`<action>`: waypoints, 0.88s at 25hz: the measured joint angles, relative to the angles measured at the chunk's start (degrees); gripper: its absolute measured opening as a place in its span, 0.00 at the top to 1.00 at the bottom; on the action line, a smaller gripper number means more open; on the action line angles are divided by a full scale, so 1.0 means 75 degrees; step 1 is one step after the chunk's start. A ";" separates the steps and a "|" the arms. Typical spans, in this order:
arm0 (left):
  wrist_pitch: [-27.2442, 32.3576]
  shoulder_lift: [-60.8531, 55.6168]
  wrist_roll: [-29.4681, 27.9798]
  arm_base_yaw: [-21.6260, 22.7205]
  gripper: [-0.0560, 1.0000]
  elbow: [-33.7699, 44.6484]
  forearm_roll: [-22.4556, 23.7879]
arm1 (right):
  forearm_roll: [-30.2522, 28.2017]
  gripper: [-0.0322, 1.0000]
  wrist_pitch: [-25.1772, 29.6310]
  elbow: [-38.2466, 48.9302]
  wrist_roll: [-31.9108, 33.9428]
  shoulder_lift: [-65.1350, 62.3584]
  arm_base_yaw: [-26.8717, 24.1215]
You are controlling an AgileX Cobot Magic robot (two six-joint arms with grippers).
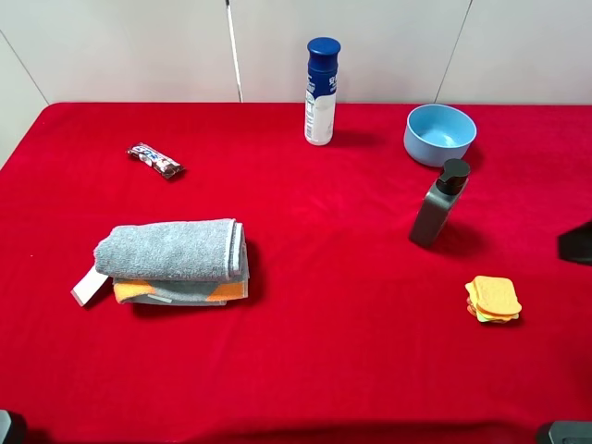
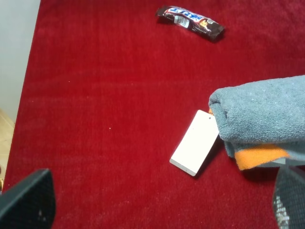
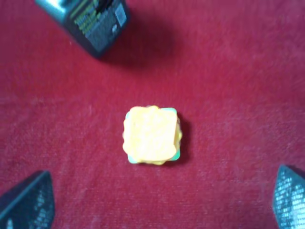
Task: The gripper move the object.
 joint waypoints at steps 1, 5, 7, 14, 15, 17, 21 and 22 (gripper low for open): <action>0.0000 0.0000 0.0000 0.0000 0.10 0.0000 0.0000 | -0.0039 0.30 0.0096 0.0000 -0.0007 -0.0251 0.0000; 0.0000 0.0000 0.0000 0.0000 0.10 0.0000 0.0000 | -0.0127 0.30 0.0351 0.0000 -0.0273 -0.1043 0.0000; 0.0000 0.0000 0.0000 0.0000 0.10 0.0000 0.0000 | -0.0136 0.30 0.0388 0.0000 -0.0478 -0.1318 0.0000; 0.0000 0.0000 0.0000 0.0000 0.10 0.0000 0.0000 | -0.0142 0.30 0.0387 0.0000 -0.1067 -0.2132 0.0000; 0.0000 0.0000 0.0000 0.0000 0.10 0.0000 0.0000 | -0.0142 0.30 0.0387 0.0000 -0.1067 -0.2261 0.0000; 0.0000 0.0000 0.0000 0.0000 0.10 0.0000 0.0000 | -0.0142 0.30 0.0396 0.0000 -0.1083 -0.2508 0.0000; 0.0000 0.0000 0.0000 0.0000 0.10 0.0000 0.0000 | -0.0142 0.30 0.0639 0.0000 -0.1090 -0.3038 0.0000; 0.0000 0.0000 0.0000 0.0000 0.10 0.0000 0.0000 | -0.0142 0.30 0.0658 0.0000 -0.1090 -0.3174 0.0000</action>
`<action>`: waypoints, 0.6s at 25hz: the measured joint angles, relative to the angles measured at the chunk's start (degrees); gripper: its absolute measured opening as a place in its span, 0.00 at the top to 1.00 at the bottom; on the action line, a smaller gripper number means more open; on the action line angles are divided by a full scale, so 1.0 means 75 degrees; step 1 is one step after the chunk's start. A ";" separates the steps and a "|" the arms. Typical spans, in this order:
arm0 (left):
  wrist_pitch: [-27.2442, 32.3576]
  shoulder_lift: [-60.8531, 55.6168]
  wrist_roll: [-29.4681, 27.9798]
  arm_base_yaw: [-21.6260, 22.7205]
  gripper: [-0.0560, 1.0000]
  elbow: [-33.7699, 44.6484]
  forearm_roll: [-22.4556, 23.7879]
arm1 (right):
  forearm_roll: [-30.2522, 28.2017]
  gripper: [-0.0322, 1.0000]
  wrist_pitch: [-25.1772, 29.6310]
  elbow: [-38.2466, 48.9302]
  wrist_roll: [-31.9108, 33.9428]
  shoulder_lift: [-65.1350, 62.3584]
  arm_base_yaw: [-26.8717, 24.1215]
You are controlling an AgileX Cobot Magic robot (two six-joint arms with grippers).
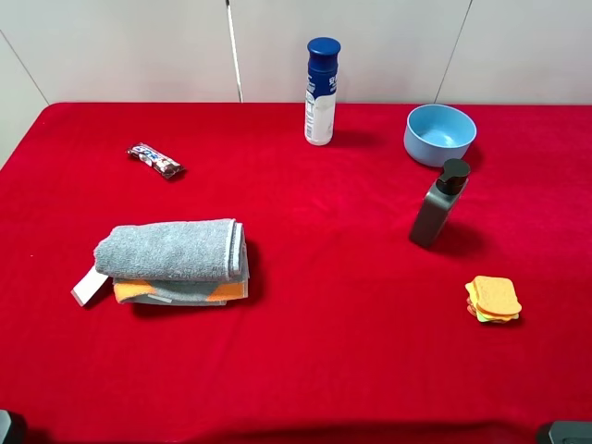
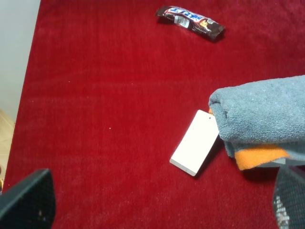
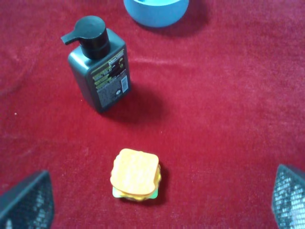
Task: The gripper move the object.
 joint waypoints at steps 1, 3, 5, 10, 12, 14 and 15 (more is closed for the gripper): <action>0.0000 0.0000 0.0000 0.0000 0.10 0.0000 0.0000 | 0.0000 0.30 0.0016 0.0000 0.0000 -0.0133 0.0000; 0.0000 0.0000 0.0000 0.0000 0.10 0.0000 0.0000 | 0.0000 0.30 0.0032 0.0000 0.0000 -0.0363 0.0000; 0.0000 0.0000 0.0000 0.0000 0.10 0.0000 0.0000 | 0.0000 0.30 0.0032 0.0000 0.0000 -0.0604 0.0000; 0.0000 0.0000 0.0000 0.0000 0.10 0.0000 0.0000 | 0.0000 0.30 0.0055 0.0000 0.0000 -0.1158 0.0000; 0.0000 0.0000 0.0000 0.0000 0.10 0.0000 0.0000 | 0.0000 0.30 0.0061 0.0007 0.0000 -0.1384 0.0000; 0.0000 0.0000 0.0000 0.0000 0.10 0.0000 0.0000 | 0.0000 0.30 0.0071 0.0007 0.0000 -0.1522 0.0000; 0.0000 0.0000 0.0000 0.0000 0.10 0.0000 0.0000 | 0.0007 0.30 0.0079 0.0007 -0.0008 -0.1547 0.0000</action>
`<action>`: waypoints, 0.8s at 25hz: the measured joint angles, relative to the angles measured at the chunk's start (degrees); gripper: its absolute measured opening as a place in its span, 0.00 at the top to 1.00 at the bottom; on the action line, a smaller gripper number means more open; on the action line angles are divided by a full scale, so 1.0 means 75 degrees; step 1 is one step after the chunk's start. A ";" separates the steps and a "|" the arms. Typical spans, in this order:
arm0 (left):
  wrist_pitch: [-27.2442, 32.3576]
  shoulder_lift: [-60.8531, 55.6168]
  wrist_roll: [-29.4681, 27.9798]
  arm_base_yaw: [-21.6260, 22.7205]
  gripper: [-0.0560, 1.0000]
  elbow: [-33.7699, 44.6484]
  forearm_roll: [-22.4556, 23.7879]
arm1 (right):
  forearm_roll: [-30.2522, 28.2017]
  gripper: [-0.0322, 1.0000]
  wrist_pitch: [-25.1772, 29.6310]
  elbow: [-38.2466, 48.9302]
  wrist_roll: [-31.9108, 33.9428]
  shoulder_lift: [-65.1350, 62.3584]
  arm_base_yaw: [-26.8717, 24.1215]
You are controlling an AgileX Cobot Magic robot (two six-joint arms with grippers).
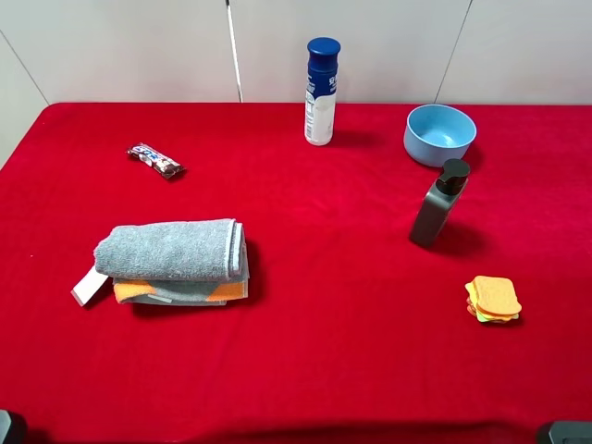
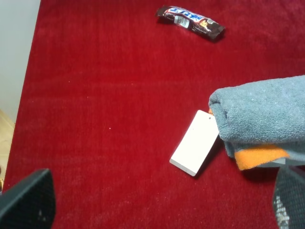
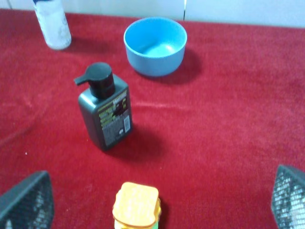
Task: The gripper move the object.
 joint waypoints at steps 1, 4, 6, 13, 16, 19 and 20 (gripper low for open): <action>0.0000 0.0000 0.0000 0.0000 0.10 0.0000 0.0000 | 0.0000 0.30 0.0008 0.0000 -0.0027 -0.0005 0.0000; 0.0000 0.0000 0.0000 0.0000 0.10 0.0000 0.0000 | 0.0101 0.30 0.0026 0.0000 -0.0183 -0.0005 0.0000; 0.0000 0.0000 0.0000 0.0000 0.10 0.0000 0.0000 | 0.0172 0.30 0.0026 0.0000 -0.0229 -0.0005 0.0000; 0.0000 0.0000 0.0000 0.0000 0.10 0.0000 0.0000 | 0.0196 0.30 0.0401 -0.0009 -0.0279 -0.0005 0.0000; 0.0000 0.0000 0.0000 0.0000 0.10 0.0000 0.0000 | 0.0203 0.30 0.0855 -0.0088 -0.0279 -0.0005 0.0000; 0.0000 0.0000 0.0000 0.0000 0.10 0.0000 0.0000 | 0.0212 0.30 0.0957 -0.0124 -0.0286 -0.0005 0.0000; 0.0000 0.0000 0.0000 0.0000 0.10 0.0000 0.0000 | 0.0214 0.30 0.0977 -0.0124 -0.0286 -0.0005 0.0000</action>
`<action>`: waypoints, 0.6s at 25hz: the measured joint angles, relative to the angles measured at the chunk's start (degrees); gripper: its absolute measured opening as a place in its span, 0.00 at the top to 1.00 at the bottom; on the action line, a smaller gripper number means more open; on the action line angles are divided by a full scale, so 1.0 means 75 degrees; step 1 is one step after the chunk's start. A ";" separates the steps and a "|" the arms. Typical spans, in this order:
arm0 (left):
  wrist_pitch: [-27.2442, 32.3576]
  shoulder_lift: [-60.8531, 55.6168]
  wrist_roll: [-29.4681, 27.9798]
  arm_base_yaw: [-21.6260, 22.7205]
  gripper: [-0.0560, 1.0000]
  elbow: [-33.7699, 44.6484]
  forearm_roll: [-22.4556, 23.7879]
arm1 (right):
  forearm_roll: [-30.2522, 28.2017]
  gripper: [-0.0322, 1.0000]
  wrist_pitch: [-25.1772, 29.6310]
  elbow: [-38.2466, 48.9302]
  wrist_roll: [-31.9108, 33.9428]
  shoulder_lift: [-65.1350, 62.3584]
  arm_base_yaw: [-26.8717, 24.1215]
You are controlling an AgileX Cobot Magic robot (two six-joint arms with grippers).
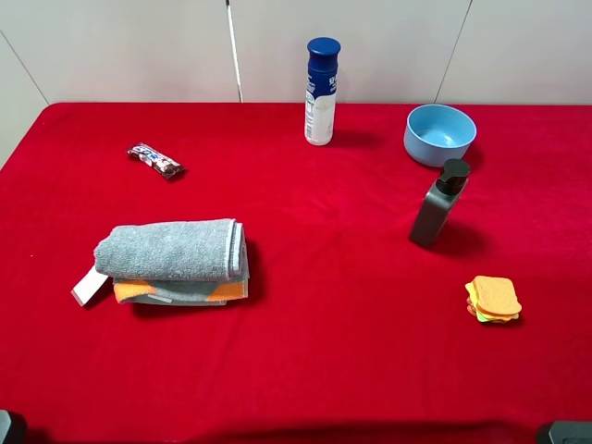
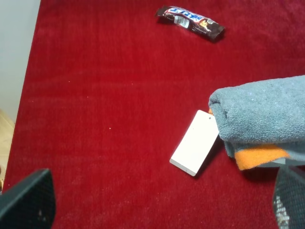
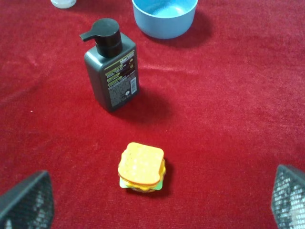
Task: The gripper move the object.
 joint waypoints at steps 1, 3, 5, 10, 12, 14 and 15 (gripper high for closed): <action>0.0000 0.0000 0.0000 0.0000 0.10 0.0000 0.0000 | 0.0006 0.30 0.0034 0.0000 0.0000 0.0000 0.0000; 0.0000 0.0000 0.0000 0.0000 0.10 0.0000 0.0000 | 0.0013 0.30 0.0053 0.0000 0.0000 0.0000 0.0000; 0.0000 0.0000 0.0000 0.0000 0.10 0.0000 0.0000 | 0.0009 0.30 0.0059 0.0000 0.0000 0.0000 0.0000; 0.0000 0.0000 0.0000 0.0000 0.10 0.0000 0.0000 | 0.0017 0.30 0.0059 0.0000 0.0000 0.0000 0.0000; 0.0000 0.0000 0.0000 0.0000 0.10 0.0000 0.0000 | 0.0039 0.30 0.0059 0.0000 0.0000 0.0000 0.0000; 0.0000 0.0000 0.0000 0.0000 0.10 0.0000 0.0000 | 0.0049 0.30 0.0059 0.0000 0.0000 0.0000 0.0000; 0.0000 0.0000 0.0000 0.0000 0.10 0.0000 0.0000 | 0.0049 0.30 0.0059 0.0000 0.0000 0.0000 0.0000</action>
